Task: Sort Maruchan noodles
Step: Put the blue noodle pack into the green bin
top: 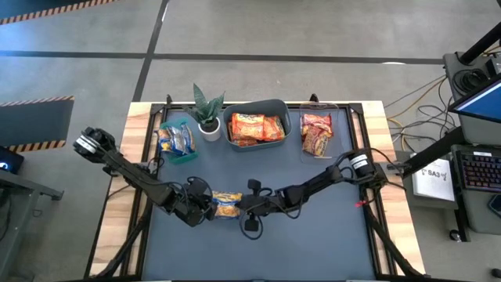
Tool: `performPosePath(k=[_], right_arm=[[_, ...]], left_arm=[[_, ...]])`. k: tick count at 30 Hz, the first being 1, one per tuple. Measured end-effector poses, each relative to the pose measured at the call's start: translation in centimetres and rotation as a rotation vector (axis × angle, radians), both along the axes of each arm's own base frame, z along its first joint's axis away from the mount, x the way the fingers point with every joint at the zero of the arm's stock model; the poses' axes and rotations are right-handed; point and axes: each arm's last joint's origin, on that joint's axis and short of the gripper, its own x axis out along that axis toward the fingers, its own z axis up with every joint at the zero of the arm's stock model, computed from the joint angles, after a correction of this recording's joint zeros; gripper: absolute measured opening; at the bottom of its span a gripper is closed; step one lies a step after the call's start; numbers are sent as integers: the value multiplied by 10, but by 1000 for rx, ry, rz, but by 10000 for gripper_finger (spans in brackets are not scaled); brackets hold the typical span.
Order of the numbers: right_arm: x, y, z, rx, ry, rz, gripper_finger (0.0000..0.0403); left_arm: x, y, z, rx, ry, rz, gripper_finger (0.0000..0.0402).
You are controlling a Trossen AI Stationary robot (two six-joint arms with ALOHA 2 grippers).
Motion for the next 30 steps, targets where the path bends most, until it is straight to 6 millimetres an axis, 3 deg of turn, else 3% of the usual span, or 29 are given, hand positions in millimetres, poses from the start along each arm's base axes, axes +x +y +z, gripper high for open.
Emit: performPosePath(k=[30], right_arm=[[-7,-1,-18,-33,78,6,9]], left_arm=[[3,-3,6,-62,54,58,227]])
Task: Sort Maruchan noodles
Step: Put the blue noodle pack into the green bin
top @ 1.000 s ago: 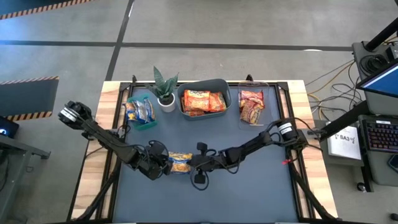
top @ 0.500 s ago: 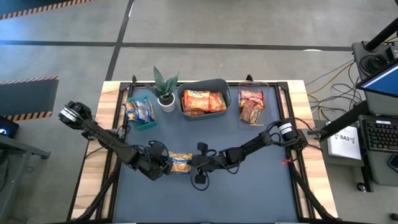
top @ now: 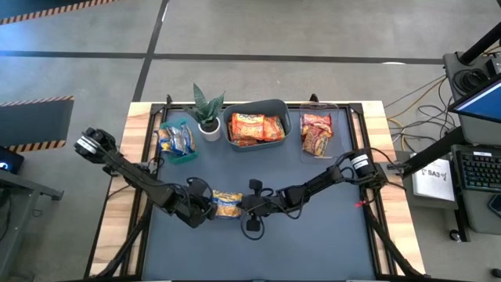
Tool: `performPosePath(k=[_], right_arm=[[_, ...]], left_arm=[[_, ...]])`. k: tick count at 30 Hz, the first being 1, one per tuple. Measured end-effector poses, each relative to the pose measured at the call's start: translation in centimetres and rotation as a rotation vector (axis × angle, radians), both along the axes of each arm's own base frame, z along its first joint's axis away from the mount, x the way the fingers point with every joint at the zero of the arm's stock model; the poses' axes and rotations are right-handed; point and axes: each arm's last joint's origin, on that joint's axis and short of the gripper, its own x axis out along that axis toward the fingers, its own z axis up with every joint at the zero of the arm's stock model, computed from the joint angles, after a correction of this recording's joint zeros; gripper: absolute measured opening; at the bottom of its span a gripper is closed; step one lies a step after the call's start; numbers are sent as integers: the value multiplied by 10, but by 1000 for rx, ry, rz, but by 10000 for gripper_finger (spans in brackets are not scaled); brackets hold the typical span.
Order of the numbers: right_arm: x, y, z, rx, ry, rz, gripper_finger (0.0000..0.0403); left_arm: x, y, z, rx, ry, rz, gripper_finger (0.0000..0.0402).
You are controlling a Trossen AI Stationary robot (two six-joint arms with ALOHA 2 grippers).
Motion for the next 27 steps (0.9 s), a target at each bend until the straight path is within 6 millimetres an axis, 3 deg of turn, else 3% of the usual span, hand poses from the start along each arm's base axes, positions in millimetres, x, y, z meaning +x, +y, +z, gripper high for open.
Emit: performPosePath(k=[18,27], right_arm=[[0,0,0,-4,-4,4,9],[-1,0,8,1,-12,8,9]], left_arm=[[13,-7,-21,16,-42,37,224],[13,-6,-18,25,-55,41,165]])
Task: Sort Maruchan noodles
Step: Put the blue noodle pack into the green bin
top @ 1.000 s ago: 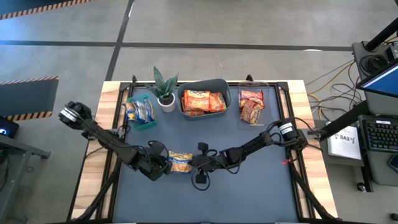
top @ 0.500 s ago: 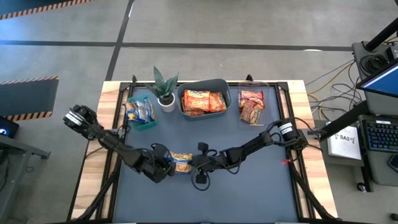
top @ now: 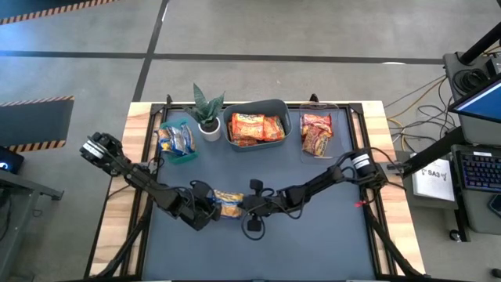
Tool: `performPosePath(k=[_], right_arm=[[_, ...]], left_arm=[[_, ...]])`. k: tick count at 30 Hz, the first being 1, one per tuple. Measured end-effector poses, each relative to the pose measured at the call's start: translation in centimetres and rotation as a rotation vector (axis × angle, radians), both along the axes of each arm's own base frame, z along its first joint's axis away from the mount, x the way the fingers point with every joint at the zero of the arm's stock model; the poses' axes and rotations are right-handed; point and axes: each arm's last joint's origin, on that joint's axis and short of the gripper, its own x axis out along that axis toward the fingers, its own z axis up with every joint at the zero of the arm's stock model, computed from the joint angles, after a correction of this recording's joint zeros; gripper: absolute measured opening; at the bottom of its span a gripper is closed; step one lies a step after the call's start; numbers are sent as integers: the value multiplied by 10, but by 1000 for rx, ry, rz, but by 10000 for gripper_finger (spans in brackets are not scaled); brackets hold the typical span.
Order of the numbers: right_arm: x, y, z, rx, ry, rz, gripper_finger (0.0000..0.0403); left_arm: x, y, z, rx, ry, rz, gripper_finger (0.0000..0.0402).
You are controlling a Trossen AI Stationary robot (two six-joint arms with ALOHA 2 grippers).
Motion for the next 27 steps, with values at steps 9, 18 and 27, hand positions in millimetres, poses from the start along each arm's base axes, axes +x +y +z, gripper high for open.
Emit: performPosePath(k=[9,18,27], right_arm=[[-8,2,23,9,21,1,34],[-16,-1,47,40,32,-32,101],[-24,-3,58,75,79,-74,139]], left_arm=[[1,-1,4,-19,-11,-9,116],[11,-7,19,15,-35,-54,87],[19,-12,36,80,-12,-109,78]])
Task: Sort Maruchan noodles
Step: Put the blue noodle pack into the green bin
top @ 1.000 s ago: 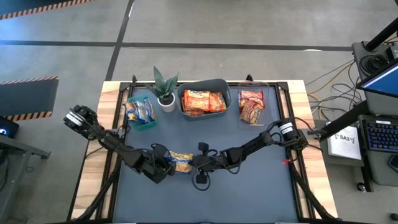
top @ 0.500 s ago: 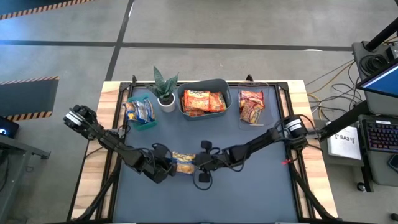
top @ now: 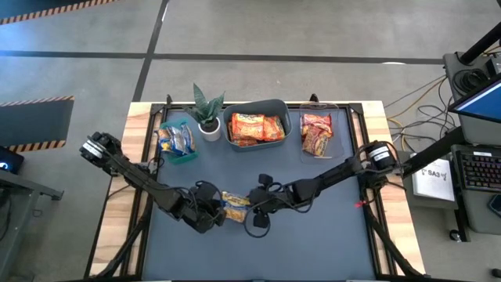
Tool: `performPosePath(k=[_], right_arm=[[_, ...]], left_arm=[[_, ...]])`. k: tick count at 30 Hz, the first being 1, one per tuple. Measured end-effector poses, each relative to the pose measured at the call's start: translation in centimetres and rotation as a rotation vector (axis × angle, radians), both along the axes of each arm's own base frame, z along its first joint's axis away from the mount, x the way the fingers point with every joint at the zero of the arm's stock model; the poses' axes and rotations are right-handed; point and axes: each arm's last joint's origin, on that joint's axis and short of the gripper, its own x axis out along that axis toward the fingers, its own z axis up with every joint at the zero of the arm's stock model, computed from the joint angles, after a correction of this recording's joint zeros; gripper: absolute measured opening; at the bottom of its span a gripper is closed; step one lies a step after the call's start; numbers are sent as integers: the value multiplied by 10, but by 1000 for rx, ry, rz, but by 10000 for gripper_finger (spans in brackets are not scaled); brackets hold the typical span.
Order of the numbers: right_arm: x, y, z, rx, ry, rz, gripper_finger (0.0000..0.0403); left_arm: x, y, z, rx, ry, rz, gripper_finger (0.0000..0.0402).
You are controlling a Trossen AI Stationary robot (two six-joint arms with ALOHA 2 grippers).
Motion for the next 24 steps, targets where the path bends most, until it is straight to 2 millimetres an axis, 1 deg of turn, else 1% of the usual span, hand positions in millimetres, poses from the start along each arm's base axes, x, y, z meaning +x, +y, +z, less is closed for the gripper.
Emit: performPosePath(k=[3,6,11,14,17,19,24], right_arm=[[-2,-1,0,10,17,-8,144],[-7,-1,6,9,29,-4,150],[-19,-1,26,24,19,15,160],[-31,-4,32,66,22,7,165],[-42,-6,31,130,35,2,168],[-48,-7,27,154,22,-10,169],[-56,-3,10,198,-99,16,152]], left_arm=[[2,-1,5,37,-12,-11,78],[3,-1,7,65,-11,-18,78],[3,-1,8,84,-9,-31,78],[4,-1,8,84,-11,-32,78],[5,-2,10,84,-15,-35,78],[7,-3,14,85,-24,-43,78],[14,-7,26,101,-63,-51,78]])
